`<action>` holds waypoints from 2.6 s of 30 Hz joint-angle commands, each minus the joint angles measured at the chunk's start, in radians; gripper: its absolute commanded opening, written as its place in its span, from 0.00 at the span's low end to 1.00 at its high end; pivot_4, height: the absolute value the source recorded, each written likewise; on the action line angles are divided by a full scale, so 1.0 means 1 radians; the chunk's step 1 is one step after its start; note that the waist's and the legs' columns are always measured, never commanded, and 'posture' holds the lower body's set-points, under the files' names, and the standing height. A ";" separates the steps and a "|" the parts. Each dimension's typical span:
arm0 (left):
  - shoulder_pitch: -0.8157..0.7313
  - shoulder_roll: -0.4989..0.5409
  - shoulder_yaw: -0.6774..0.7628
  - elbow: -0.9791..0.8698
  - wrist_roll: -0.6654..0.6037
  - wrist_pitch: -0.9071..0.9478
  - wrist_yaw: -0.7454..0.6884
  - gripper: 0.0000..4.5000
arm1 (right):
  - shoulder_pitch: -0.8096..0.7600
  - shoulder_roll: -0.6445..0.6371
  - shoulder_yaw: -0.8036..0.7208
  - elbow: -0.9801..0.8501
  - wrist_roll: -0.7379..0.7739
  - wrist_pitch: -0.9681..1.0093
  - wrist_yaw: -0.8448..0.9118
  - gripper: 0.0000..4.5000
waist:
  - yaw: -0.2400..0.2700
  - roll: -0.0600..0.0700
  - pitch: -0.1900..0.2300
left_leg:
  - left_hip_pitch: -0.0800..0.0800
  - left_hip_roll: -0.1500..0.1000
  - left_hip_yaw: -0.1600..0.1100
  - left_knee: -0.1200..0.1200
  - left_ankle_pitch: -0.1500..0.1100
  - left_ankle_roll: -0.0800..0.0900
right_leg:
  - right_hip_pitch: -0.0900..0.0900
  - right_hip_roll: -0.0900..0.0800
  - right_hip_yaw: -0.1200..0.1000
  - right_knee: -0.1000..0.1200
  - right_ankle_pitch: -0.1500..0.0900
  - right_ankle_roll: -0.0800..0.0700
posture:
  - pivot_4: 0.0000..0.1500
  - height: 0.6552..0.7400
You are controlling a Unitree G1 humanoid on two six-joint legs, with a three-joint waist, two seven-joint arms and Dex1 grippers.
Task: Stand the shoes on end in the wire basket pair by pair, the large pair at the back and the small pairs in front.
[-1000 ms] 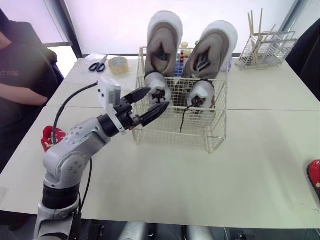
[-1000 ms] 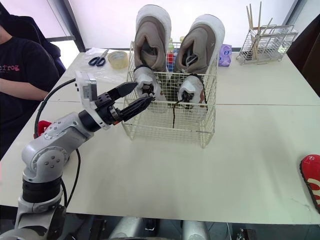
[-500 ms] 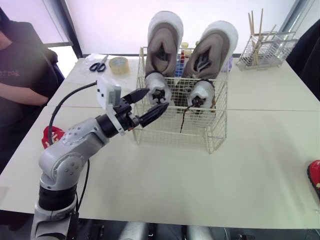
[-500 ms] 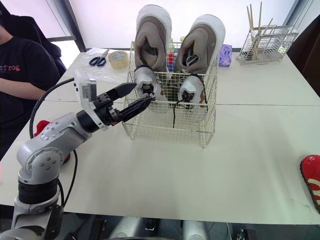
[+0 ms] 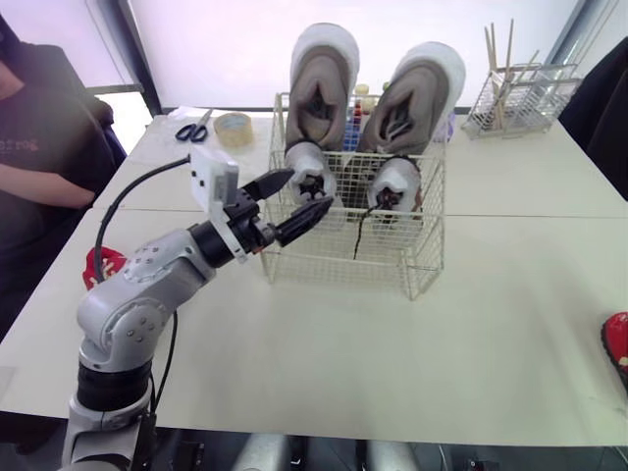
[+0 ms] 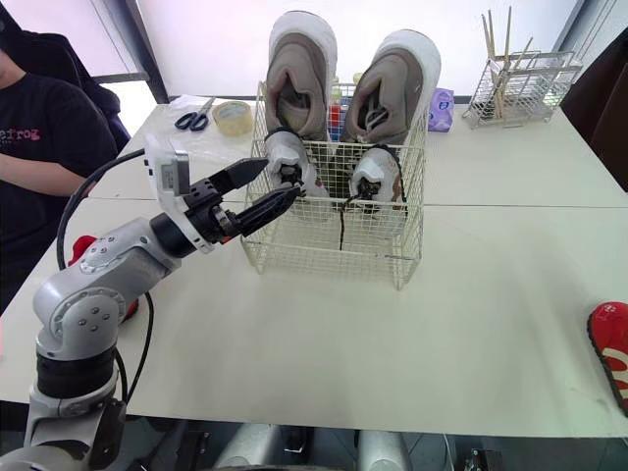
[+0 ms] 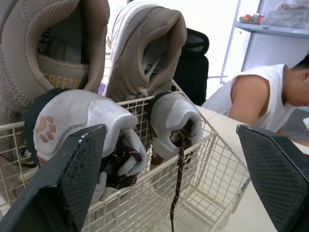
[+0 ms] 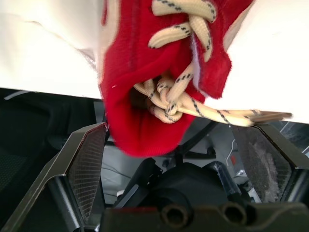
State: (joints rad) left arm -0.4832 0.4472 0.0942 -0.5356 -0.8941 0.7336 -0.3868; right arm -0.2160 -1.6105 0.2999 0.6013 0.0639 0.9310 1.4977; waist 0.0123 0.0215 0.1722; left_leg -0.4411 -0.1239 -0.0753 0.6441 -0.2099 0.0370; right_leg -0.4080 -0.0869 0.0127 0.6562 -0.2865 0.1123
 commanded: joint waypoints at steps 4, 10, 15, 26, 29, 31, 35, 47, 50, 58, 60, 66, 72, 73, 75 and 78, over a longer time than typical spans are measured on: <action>-0.021 0.017 0.024 -0.038 -0.018 0.004 0.013 1.00 | -0.142 0.076 0.082 0.133 -0.169 -0.031 0.025 0.99 | 0.000 -0.001 0.000 | 0.000 0.000 0.000 0.003 -0.001 0.001 | 0.000 0.000 0.000 0.002 0.000 0.000 | 1.00 1.00; -0.028 0.029 0.028 -0.033 -0.026 0.004 0.017 1.00 | -0.186 0.117 0.106 0.176 -0.223 -0.024 0.076 0.99 | 0.002 -0.005 -0.001 | 0.001 -0.001 0.000 0.004 -0.001 0.000 | 0.001 0.000 0.000 0.002 0.001 0.001 | 1.00 1.00; -0.034 0.036 0.029 -0.028 -0.026 0.001 0.017 1.00 | -0.184 0.113 0.138 0.144 -0.169 0.017 0.116 0.99 | 0.001 -0.004 -0.001 | 0.001 -0.001 0.000 0.004 -0.001 0.001 | 0.001 0.000 0.000 0.003 0.001 0.002 | 1.00 1.00; -0.045 0.044 0.029 -0.020 -0.012 -0.005 0.012 1.00 | -0.225 0.138 0.133 0.143 -0.134 0.029 0.117 0.08 | -0.001 -0.004 -0.001 | 0.001 -0.001 0.000 0.004 -0.002 0.001 | 0.000 0.000 0.001 0.005 0.001 0.002 | 1.00 1.00; -0.053 0.043 0.023 -0.010 -0.001 -0.013 0.007 1.00 | -0.261 0.147 0.123 0.163 -0.152 0.018 0.114 0.02 | -0.002 -0.004 -0.001 | 0.001 -0.001 0.000 0.004 -0.002 0.001 | 0.000 0.000 0.001 0.005 0.001 0.002 | 1.00 1.00; -0.059 0.040 0.017 0.001 0.010 -0.019 0.002 1.00 | -0.301 0.160 0.111 0.185 -0.165 0.014 0.093 0.02 | -0.004 -0.004 -0.001 | 0.001 -0.001 0.000 0.004 -0.002 0.001 | 0.000 0.000 0.001 0.006 0.001 0.002 | 1.00 1.00; -0.081 0.039 0.016 0.030 0.033 -0.039 -0.021 1.00 | -0.401 0.171 0.022 0.134 -0.140 0.057 0.027 0.02 | -0.007 -0.003 -0.001 | 0.002 -0.001 0.001 0.004 -0.002 0.001 | 0.000 0.000 0.002 0.007 0.001 0.002 | 1.00 1.00; -0.203 0.024 -0.011 0.189 0.134 -0.130 -0.167 1.00 | -0.448 0.383 -0.470 -0.299 -0.005 0.267 -0.451 0.02 | 0.004 -0.003 0.000 | -0.001 -0.001 0.000 0.003 -0.001 0.000 | -0.003 0.000 0.002 0.007 0.001 0.002 | 1.00 1.00; -0.227 0.025 -0.010 0.218 0.149 -0.142 -0.197 1.00 | -0.467 0.501 -0.611 -0.357 0.018 0.223 -0.607 0.02 | 0.001 -0.004 0.000 | -0.001 -0.001 0.000 0.003 -0.001 0.000 | -0.003 0.000 0.002 0.008 0.001 0.002 | 1.00 1.00; -0.278 0.050 0.014 0.233 0.183 -0.151 -0.217 1.00 | -0.574 0.800 -0.832 -0.368 0.114 -0.136 -0.945 0.02 | 0.000 -0.004 0.000 | 0.000 -0.001 0.001 0.002 0.004 -0.003 | -0.004 0.001 0.003 0.009 0.002 0.003 | 1.00 1.00; -0.281 0.071 0.029 0.235 0.186 -0.150 -0.224 1.00 | -0.606 0.870 -0.858 -0.383 0.150 -0.271 -0.988 0.02 | -0.004 -0.003 0.000 | 0.000 -0.001 0.001 0.002 0.004 -0.003 | -0.004 0.001 0.003 0.009 0.002 0.003 | 1.00 1.00; -0.299 0.105 0.052 0.259 0.200 -0.151 -0.228 1.00 | -0.693 0.939 -0.838 -0.410 0.245 -0.439 -0.996 0.02 | -0.001 -0.003 0.000 | 0.000 0.000 0.001 0.001 0.005 -0.003 | -0.005 0.002 0.003 0.010 0.002 0.003 | 1.00 1.00; -0.318 0.150 0.083 0.292 0.216 -0.150 -0.239 1.00 | -0.765 0.927 -0.742 -0.467 0.315 -0.522 -0.886 0.02 | -0.003 -0.003 0.000 | 0.000 0.000 0.000 0.001 0.005 -0.003 | -0.005 0.003 0.003 0.009 0.002 0.003 | 1.00 1.00; -0.323 0.157 0.088 0.299 0.216 -0.148 -0.238 1.00 | -0.775 0.915 -0.721 -0.478 0.324 -0.528 -0.854 0.02 | -0.003 -0.003 0.000 | 0.000 0.000 0.000 0.001 0.005 -0.003 | -0.005 0.003 0.003 0.009 0.002 0.003 | 1.00 1.00; -0.330 0.176 0.103 0.314 0.218 -0.147 -0.244 1.00 | -0.797 0.893 -0.683 -0.502 0.352 -0.515 -0.796 0.02 | -0.004 -0.004 0.000 | 0.000 0.000 0.000 0.001 0.005 -0.003 | -0.005 0.003 0.003 0.009 0.002 0.003 | 1.00 1.00; -0.344 0.196 0.122 0.334 0.208 -0.139 -0.253 1.00 | -0.825 0.853 -0.628 -0.528 0.387 -0.497 -0.702 0.02 | -0.005 -0.004 0.000 | 0.000 0.000 0.000 0.001 0.005 -0.003 | -0.005 0.003 0.004 0.009 0.003 0.003 | 1.00 1.00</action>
State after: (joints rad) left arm -0.7976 0.6247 0.1769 -0.2004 -0.6785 0.6014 -0.6321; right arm -0.9935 -0.7266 -0.3334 0.1383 0.4156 0.4401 0.7486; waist 0.0068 0.0179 0.1725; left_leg -0.4416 -0.1239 -0.0751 0.6449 -0.2054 0.0340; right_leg -0.4133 -0.0840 0.0164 0.6655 -0.2840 0.1156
